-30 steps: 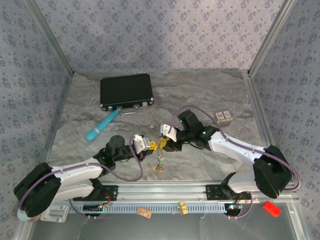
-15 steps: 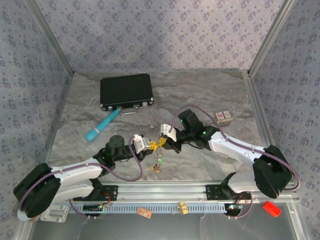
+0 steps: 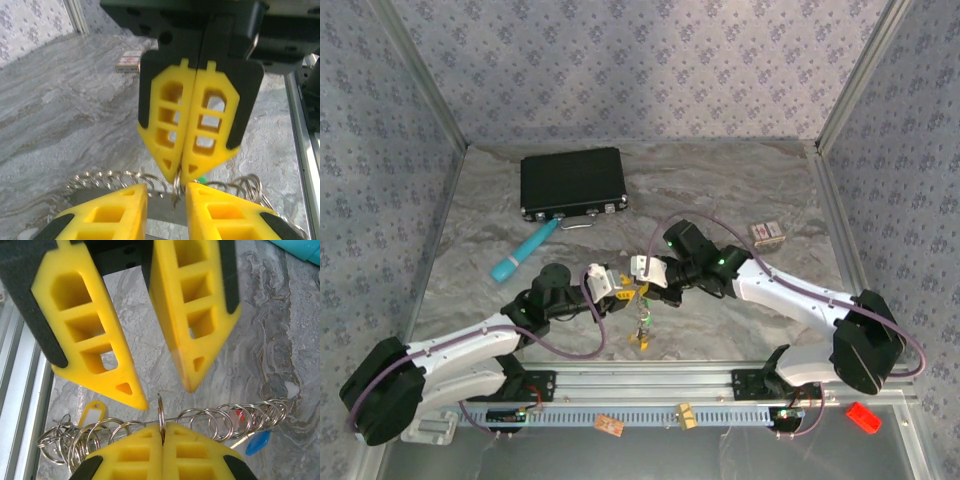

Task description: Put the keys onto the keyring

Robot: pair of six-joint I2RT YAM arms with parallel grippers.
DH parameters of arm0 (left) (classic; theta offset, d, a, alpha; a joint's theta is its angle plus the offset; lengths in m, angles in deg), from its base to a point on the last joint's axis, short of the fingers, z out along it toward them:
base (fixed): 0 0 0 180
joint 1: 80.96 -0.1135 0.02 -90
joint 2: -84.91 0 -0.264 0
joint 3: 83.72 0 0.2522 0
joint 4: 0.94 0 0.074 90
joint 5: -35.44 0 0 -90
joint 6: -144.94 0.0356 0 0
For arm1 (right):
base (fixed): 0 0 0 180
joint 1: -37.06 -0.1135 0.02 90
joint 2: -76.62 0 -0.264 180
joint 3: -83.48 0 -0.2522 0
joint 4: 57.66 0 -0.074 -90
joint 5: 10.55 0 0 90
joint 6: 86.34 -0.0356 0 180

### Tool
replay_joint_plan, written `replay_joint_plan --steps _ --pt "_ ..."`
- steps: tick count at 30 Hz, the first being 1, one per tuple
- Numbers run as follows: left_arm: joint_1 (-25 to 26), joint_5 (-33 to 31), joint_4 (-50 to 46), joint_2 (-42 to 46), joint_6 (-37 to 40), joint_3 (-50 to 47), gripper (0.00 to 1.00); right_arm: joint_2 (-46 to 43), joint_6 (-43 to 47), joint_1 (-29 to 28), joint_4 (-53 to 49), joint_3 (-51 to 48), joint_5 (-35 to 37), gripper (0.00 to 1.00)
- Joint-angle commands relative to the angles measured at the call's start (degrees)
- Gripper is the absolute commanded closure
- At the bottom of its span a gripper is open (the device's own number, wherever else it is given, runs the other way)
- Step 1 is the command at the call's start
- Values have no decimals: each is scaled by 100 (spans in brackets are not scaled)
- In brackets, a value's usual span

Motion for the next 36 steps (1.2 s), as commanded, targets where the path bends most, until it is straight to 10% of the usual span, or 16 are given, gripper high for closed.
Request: replay_joint_plan --steps 1,11,25,29,36 --pt "32 158 -189 60 89 105 74 -92 95 -32 -193 252 181 100" --pt "30 274 33 -67 67 109 74 -99 -3 -164 -81 299 -37 100" --pt "25 344 157 -162 105 135 100 -234 -160 -210 86 234 -286 100" --pt "31 378 696 -93 -106 -59 100 -565 -830 454 1002 -437 -1257 71" --pt "24 547 1689 -273 -475 -283 100 -428 -1113 794 1381 -675 -2190 69"
